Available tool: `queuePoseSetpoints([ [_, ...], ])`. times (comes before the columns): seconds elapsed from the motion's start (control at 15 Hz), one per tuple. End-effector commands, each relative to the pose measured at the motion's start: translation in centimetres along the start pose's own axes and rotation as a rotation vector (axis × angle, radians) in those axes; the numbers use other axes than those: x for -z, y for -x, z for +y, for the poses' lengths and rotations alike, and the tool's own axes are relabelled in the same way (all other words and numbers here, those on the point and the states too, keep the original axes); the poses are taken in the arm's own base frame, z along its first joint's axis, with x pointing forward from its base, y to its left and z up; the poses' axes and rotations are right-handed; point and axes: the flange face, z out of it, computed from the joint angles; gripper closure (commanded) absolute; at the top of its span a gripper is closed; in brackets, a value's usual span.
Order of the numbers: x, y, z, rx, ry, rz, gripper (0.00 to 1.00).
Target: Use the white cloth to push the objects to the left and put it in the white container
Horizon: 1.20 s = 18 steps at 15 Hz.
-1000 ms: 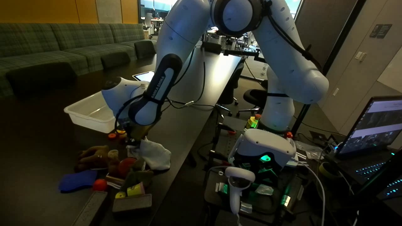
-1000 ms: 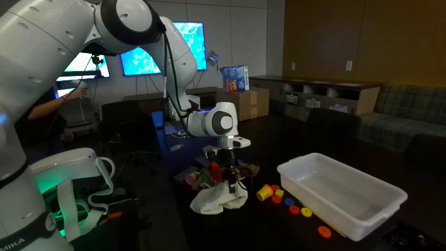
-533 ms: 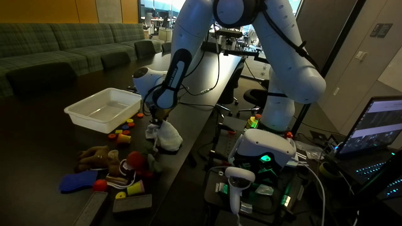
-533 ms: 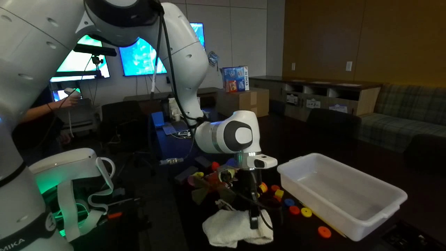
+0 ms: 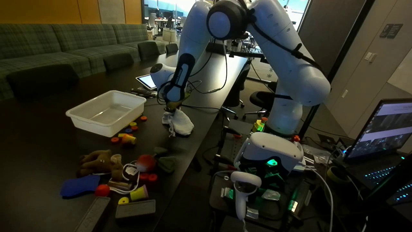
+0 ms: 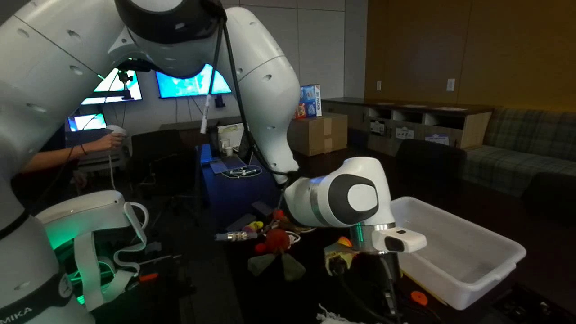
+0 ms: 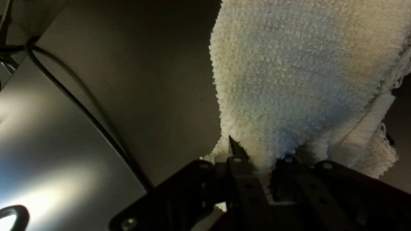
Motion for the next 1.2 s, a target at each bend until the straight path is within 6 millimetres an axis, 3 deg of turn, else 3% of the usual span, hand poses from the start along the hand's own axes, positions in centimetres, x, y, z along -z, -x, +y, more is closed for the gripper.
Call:
queuePoseSetpoints([
  [0.0,-1.4,-5.9,-0.8,-0.073,0.019,0.063,0.93],
  [0.2,-1.5,-9.4,-1.8,-0.135,-0.017,0.088,0.93],
  [0.4,-1.4,-11.7,-3.1,-0.187,-0.065,0.088,0.93],
  [0.73,-1.7,-13.3,-6.0,-0.280,-0.165,0.061,0.93],
  [1.13,-1.6,-14.5,-7.8,-0.416,-0.310,0.019,0.93],
])
